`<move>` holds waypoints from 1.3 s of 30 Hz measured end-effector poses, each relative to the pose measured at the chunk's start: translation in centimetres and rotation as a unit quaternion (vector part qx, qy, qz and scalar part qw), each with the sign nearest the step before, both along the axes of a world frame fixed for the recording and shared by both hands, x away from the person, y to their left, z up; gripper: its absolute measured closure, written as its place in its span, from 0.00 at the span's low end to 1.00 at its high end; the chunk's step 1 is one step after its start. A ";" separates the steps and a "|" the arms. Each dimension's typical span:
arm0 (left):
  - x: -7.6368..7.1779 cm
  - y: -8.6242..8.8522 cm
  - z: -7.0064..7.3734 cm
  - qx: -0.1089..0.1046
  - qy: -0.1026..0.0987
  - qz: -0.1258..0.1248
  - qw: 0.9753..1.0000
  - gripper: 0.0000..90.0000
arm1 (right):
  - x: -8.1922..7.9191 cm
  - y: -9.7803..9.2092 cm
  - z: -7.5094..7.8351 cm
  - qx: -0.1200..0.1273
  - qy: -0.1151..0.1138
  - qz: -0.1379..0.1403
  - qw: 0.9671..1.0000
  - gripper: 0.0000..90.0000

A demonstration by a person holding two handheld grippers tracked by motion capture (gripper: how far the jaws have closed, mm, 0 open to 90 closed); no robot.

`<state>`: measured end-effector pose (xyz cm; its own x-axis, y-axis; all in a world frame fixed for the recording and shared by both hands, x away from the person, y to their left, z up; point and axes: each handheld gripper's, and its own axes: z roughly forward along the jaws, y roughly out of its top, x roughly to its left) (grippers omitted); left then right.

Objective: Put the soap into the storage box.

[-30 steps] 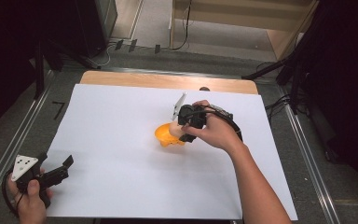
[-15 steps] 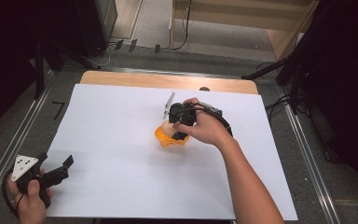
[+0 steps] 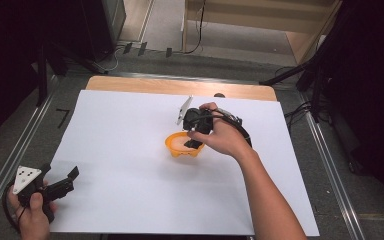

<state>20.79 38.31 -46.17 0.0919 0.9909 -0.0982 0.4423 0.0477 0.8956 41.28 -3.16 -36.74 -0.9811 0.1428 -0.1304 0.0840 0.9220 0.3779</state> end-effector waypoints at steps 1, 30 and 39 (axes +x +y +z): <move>0.0 0.0 0.0 0.000 0.000 0.000 1.000 0.08 | -0.1 -0.3 0.0 0.004 -0.003 -0.007 1.000 0.29; 0.0 -0.1 0.0 0.001 0.000 0.001 1.000 0.08 | -3.0 -9.0 -2.1 0.132 0.013 -0.185 0.974 0.00; 0.0 -0.1 0.0 0.001 0.000 0.001 1.000 0.08 | -3.9 -11.1 -3.0 0.149 0.013 -0.219 0.964 0.00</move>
